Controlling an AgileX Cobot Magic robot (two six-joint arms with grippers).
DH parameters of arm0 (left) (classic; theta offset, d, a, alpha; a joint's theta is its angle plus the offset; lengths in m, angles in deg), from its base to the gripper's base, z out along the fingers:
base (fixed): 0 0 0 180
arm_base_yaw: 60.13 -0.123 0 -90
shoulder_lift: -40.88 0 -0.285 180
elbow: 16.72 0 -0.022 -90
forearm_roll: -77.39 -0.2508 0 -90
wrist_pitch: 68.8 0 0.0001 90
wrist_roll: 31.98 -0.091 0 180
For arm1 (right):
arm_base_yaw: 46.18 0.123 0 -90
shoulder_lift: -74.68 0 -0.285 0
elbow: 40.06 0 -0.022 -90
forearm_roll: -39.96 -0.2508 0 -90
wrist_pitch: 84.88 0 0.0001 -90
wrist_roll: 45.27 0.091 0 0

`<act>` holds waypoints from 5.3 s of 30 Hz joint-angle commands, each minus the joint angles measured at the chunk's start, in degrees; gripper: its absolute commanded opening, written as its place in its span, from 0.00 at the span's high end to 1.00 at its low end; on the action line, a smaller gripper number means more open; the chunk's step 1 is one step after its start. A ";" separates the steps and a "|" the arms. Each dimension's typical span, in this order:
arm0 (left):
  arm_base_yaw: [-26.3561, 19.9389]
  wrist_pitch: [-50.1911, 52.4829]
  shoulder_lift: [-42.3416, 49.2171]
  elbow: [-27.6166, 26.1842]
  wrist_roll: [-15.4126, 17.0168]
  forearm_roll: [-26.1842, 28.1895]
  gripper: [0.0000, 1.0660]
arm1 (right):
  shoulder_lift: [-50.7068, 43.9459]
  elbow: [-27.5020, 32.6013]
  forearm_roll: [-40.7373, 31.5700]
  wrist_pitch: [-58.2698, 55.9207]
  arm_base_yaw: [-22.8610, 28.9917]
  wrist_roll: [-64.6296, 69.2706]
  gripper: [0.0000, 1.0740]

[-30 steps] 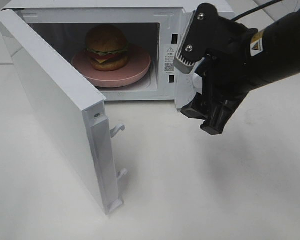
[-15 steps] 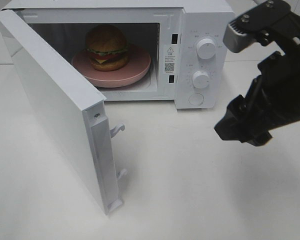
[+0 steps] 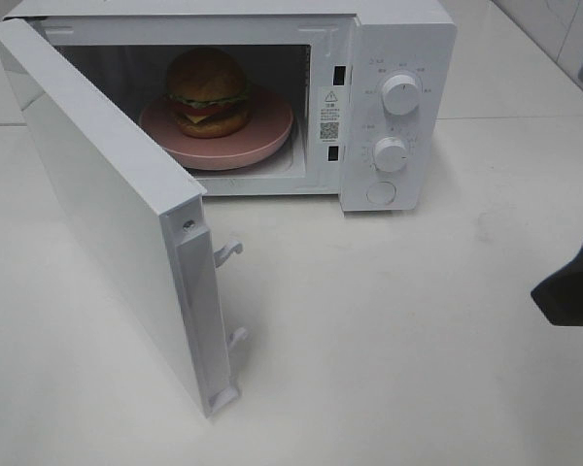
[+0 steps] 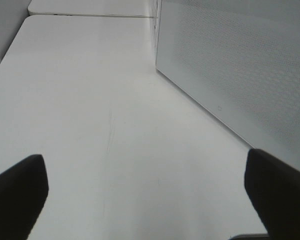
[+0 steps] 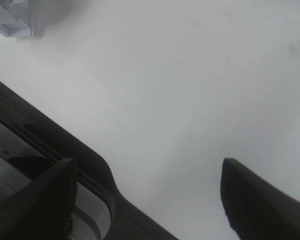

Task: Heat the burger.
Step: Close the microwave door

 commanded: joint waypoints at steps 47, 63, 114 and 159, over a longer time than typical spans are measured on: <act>0.11 0.74 0.86 0.17 0.17 0.46 0.06 | -53.69 17.42 -5.27 -0.40 -34.26 0.17 0.29; 0.11 0.74 0.80 0.17 0.23 0.46 0.06 | -53.69 17.42 -5.67 -0.40 -34.26 0.34 0.29; 0.11 1.66 -2.12 -0.46 0.52 0.80 0.07 | -53.69 17.42 -5.67 -0.40 -34.26 0.34 0.29; 0.11 85.14 -48.70 17.82 1.49 -9.28 1.00 | -53.69 17.42 -5.67 -0.40 -34.26 0.34 0.29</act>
